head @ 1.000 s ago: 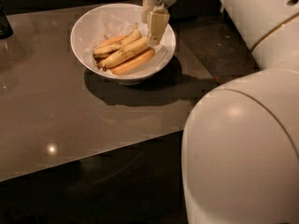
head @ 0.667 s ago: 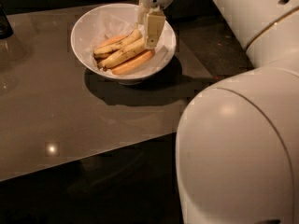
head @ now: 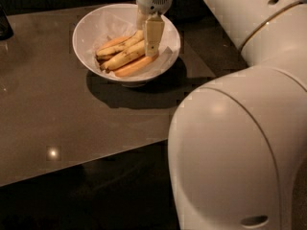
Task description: Pick banana from white bowl
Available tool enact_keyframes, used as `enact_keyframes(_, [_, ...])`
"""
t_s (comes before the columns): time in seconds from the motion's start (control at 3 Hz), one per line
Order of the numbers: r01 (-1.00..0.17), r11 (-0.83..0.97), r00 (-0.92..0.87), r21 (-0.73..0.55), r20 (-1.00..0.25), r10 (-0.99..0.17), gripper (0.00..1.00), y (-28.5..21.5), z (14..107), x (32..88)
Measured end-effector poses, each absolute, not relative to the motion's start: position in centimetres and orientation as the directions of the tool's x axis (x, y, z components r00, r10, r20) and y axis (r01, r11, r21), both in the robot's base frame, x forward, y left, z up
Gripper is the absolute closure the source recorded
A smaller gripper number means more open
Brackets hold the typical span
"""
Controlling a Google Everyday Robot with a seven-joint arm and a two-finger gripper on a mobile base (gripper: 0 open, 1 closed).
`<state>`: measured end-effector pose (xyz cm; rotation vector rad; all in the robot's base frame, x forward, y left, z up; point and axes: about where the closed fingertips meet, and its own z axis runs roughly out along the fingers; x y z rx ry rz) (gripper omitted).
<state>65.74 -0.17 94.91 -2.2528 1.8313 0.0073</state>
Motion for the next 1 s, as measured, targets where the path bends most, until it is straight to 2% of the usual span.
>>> enact_keyframes(0.67, [-0.97,-0.196,0.216,-0.142,-0.14,-0.966,0.34,-0.37,93.33,65.66])
enact_keyframes(1.0, [-0.971,-0.198,0.216,-0.135,-0.136,-0.967,0.4,-0.48,93.08,65.69])
